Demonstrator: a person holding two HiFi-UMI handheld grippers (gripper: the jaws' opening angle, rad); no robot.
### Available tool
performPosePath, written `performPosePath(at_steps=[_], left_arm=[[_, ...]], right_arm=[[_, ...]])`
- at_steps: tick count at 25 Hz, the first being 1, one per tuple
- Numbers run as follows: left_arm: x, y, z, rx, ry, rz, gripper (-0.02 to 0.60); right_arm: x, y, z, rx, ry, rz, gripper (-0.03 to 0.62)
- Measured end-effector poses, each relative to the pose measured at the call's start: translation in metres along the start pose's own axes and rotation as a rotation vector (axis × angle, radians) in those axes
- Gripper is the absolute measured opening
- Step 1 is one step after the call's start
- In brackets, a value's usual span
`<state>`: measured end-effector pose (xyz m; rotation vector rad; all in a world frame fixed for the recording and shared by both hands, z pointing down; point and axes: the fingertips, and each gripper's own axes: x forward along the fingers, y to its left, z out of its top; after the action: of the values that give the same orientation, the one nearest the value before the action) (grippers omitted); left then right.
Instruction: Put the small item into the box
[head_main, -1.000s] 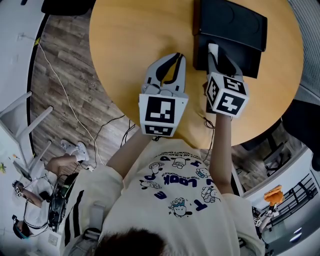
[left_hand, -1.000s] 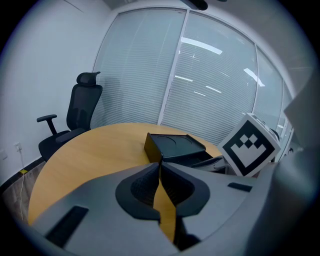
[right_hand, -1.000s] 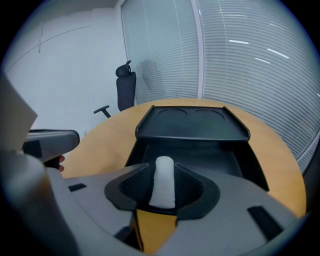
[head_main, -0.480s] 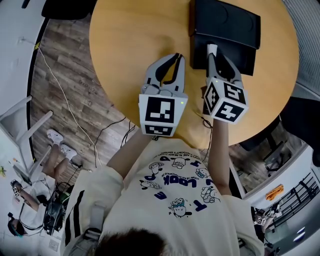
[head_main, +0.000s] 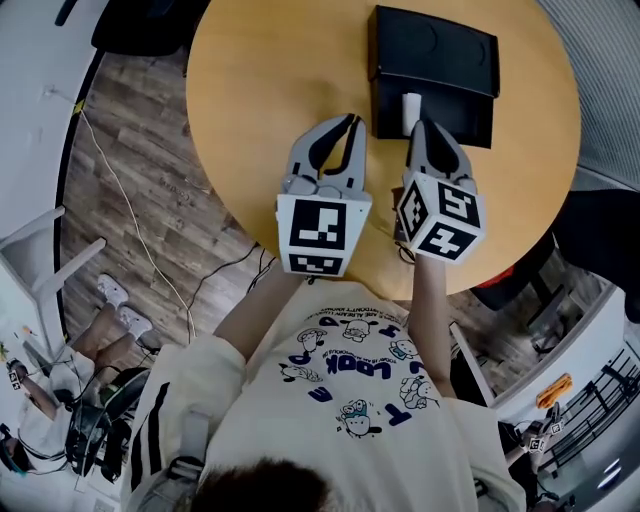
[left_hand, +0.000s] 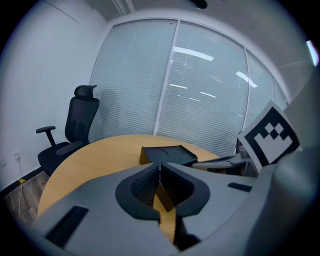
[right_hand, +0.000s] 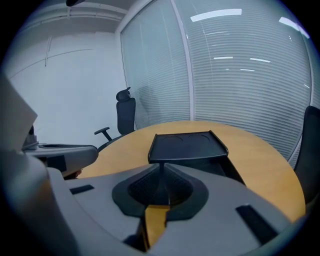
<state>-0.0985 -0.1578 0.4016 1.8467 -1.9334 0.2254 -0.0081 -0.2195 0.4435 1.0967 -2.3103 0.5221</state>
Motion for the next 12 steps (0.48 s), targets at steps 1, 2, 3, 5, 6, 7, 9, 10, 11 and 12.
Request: performPosePath(at_steps=[1, 2, 3, 5, 6, 7, 9, 10, 11, 12], left_arm=[[-0.001, 0.000, 0.001, 0.002, -0.006, 0.000, 0.028], [-0.004, 0.000, 0.004, 0.004, -0.014, 0.001, 0.028], [-0.008, -0.002, 0.008, 0.006, -0.024, 0.002, 0.028], [-0.018, -0.007, 0.018, 0.010, -0.045, 0.005, 0.028], [-0.023, -0.009, 0.023, 0.013, -0.054, 0.007, 0.028], [-0.028, -0.011, 0.026, 0.015, -0.062, 0.009, 0.028], [-0.036, -0.012, 0.032, 0.018, -0.076, 0.014, 0.028], [-0.040, -0.011, 0.035, 0.019, -0.084, 0.016, 0.028], [-0.043, -0.011, 0.038, 0.022, -0.093, 0.018, 0.028], [-0.044, -0.010, 0.041, 0.024, -0.102, 0.020, 0.028]], right_arm=[[-0.002, 0.001, 0.000, 0.002, -0.006, -0.001, 0.046], [-0.006, 0.003, 0.002, 0.002, -0.014, -0.001, 0.044], [-0.011, 0.004, 0.004, 0.001, -0.024, -0.002, 0.044], [-0.027, 0.007, 0.011, -0.001, -0.044, -0.003, 0.044], [-0.034, 0.008, 0.014, 0.000, -0.053, -0.003, 0.044], [-0.040, 0.010, 0.016, 0.001, -0.061, -0.003, 0.044], [-0.051, 0.014, 0.019, 0.001, -0.075, -0.003, 0.044], [-0.055, 0.016, 0.021, 0.000, -0.082, -0.002, 0.044], [-0.059, 0.019, 0.024, -0.002, -0.092, -0.001, 0.044], [-0.059, 0.021, 0.027, -0.004, -0.101, 0.001, 0.044]])
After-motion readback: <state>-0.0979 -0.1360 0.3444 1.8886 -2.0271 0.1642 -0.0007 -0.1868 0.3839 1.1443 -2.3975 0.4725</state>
